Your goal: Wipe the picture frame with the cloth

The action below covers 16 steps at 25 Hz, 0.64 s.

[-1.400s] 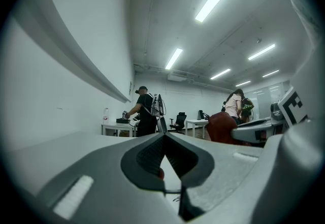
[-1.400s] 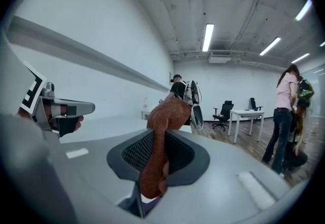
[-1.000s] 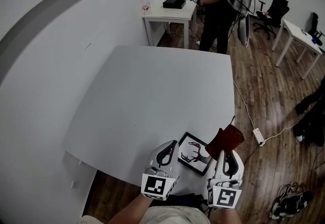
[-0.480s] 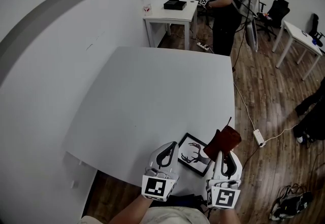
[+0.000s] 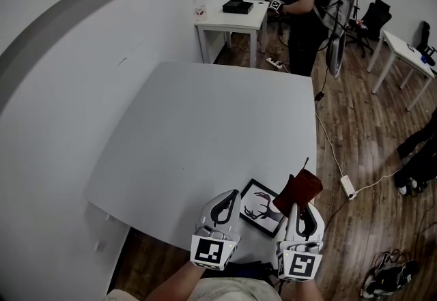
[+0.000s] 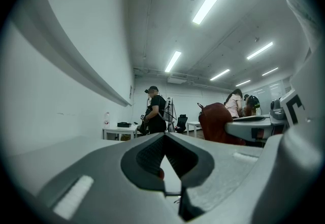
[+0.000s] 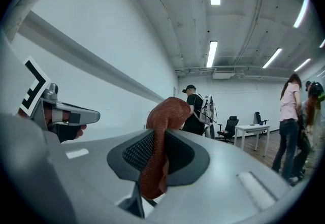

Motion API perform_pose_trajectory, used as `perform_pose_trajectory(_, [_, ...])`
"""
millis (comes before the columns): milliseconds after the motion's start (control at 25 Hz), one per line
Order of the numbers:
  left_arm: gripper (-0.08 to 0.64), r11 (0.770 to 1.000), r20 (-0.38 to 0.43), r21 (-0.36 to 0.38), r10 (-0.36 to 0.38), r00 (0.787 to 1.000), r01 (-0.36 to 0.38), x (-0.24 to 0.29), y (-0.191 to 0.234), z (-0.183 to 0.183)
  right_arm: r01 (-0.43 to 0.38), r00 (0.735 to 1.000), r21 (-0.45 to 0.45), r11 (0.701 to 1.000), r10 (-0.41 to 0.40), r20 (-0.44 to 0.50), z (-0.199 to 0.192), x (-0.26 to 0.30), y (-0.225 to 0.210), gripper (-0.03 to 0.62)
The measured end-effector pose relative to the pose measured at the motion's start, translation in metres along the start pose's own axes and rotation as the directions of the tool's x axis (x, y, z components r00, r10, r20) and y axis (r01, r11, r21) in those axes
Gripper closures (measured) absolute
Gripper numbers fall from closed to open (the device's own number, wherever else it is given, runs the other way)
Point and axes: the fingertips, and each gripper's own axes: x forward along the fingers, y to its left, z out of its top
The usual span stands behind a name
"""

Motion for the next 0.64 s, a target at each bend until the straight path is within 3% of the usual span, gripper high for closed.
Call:
perform_pose_trajectory(280, [0.559, 1.0, 0.019, 0.01, -0.002, 1.0, 0.002, -0.001, 0.0005, 0.0003, -0.007, 1.0, 0.004, 1.0, 0.007, -0.003, -0.0029, 0.0, 0.0045, 0.503])
perform_pose_trajectory(640, [0.559, 1.0, -0.012, 0.0, -0.007, 1.0, 0.007, 0.003, -0.0001, 0.0015, -0.007, 0.999, 0.013, 1.0, 0.008, -0.031, -0.01, 0.0036, 0.0009, 0.503])
